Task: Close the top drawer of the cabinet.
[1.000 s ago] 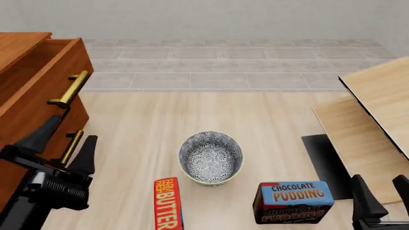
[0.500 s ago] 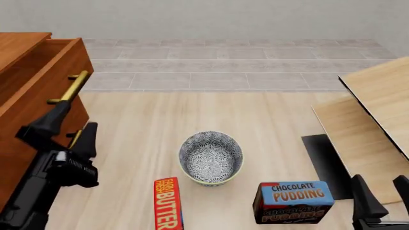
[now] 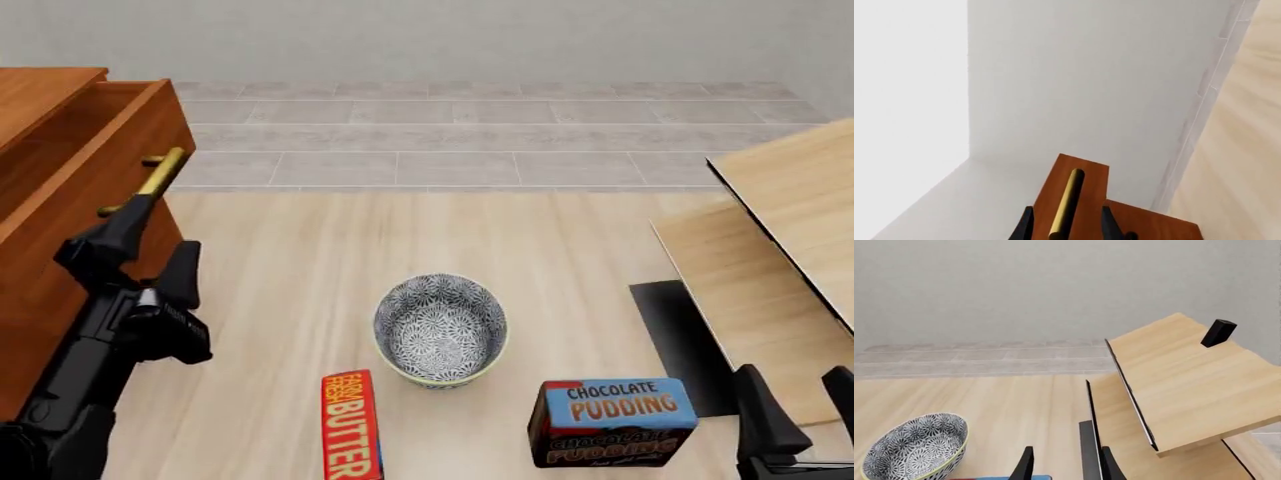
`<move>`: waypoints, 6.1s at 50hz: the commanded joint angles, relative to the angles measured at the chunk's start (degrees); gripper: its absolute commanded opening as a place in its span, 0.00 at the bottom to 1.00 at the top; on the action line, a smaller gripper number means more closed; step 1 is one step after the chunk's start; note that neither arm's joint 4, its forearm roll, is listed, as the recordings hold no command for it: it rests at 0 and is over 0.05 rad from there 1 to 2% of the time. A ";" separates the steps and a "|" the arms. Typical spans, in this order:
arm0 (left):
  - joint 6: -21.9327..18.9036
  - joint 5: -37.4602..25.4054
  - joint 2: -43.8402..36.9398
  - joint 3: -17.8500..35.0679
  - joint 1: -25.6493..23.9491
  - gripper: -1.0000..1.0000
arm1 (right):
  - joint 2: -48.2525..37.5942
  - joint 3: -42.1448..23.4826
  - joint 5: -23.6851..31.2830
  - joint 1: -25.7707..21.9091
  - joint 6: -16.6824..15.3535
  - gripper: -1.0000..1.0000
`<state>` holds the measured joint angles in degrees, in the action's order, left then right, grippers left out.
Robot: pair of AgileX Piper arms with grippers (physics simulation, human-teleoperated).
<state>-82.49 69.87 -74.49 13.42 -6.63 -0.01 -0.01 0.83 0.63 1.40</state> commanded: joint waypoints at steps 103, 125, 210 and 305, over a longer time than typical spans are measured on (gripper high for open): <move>-8.19 0.03 -7.82 5.02 8.96 1.00 | 0.00 -0.16 -0.44 -0.56 -0.04 1.00; -8.28 0.03 -7.43 4.66 9.97 1.00 | 0.00 -0.15 -0.36 -0.53 -0.13 1.00; -8.06 0.03 -5.77 3.25 13.83 1.00 | 0.00 -0.47 -0.20 -1.60 -0.94 1.00; -6.77 0.03 -8.91 7.08 20.87 1.00 | 0.00 -0.01 0.18 -3.38 -2.30 1.00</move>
<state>-89.57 69.90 -82.97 19.81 12.61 -0.01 -0.03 0.88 -2.37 -0.47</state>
